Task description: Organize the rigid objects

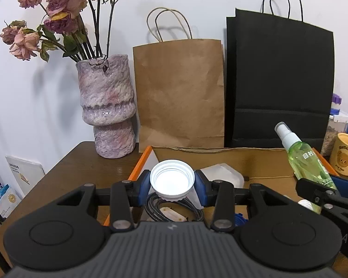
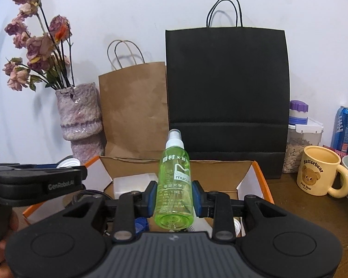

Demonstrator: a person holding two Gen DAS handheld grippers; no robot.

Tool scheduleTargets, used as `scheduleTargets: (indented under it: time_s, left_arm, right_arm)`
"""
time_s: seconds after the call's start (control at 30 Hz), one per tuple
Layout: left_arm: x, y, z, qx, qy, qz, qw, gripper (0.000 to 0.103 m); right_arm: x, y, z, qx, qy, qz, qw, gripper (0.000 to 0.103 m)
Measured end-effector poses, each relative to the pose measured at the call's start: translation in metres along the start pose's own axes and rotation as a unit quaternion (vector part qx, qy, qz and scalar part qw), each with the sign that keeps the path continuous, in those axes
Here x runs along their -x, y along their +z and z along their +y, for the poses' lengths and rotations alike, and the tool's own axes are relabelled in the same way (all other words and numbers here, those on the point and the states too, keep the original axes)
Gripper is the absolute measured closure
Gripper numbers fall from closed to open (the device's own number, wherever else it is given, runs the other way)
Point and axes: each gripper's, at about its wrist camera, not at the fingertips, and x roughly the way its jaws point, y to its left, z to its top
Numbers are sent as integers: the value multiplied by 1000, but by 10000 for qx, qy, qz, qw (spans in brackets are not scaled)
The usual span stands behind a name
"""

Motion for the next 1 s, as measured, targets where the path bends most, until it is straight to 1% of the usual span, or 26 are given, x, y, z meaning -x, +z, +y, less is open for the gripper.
scheduleTargets:
  time_s: [0.23, 0.27, 0.3, 0.33, 0.37, 0.4, 0.43, 0.47, 0.53, 0.57, 0.6, 0.63, 0.77, 1.0]
  left_arm:
    - [-8, -1, 2, -75, 49, 61, 9999, 61]
    - [-8, -1, 3, -76, 66, 68, 9999, 59]
    - [-9, -1, 3, -76, 90, 77, 9999, 51]
    - [-9, -1, 4, -78, 114, 80, 9999, 45]
    - [-10, -1, 5, -77, 136, 72, 9999, 31]
    - [-10, -1, 6, -69, 175, 64, 9998, 15]
    - [-10, -1, 7, -48, 202, 46, 9998, 9]
    - [-9, -1, 9, -7, 214, 11, 9998, 0]
    - [-9, 0, 13, 60, 190, 19, 9998, 0]
    - [-10, 0, 14, 89, 177, 43, 9998, 0]
    - [-10, 0, 15, 126, 177, 61, 9997, 0]
    - [-11, 0, 16, 151, 179, 74, 9997, 0]
    - [-13, 0, 17, 165, 239, 121, 9995, 0]
    - [-12, 0, 17, 173, 221, 109, 9995, 0]
  right_arm:
    - [-9, -4, -4, 89, -13, 160, 9998, 73]
    - [-10, -5, -4, 95, 14, 185, 9998, 72]
    - [-10, -6, -4, 94, 44, 192, 9998, 72]
    - [-10, -6, -3, 113, 40, 168, 9998, 73]
    - [-9, -6, -3, 135, 1, 128, 9998, 70]
    - [-8, -6, -3, 164, -67, 99, 9998, 63]
    - [-6, -5, -3, 186, -123, 66, 9997, 47]
    - [-5, -5, -3, 207, -163, 15, 9997, 28]
    - [-2, -4, -4, 238, -244, -77, 9994, 10]
    - [-2, -4, -5, 238, -281, -103, 9993, 5]
    - [-2, -3, -5, 237, -315, -111, 9992, 1]
    - [-2, -3, -6, 232, -331, -115, 9991, 0]
    - [-3, -2, -7, 213, -343, -63, 9992, 0]
    - [-1, -1, -7, 237, -372, -81, 9990, 0]
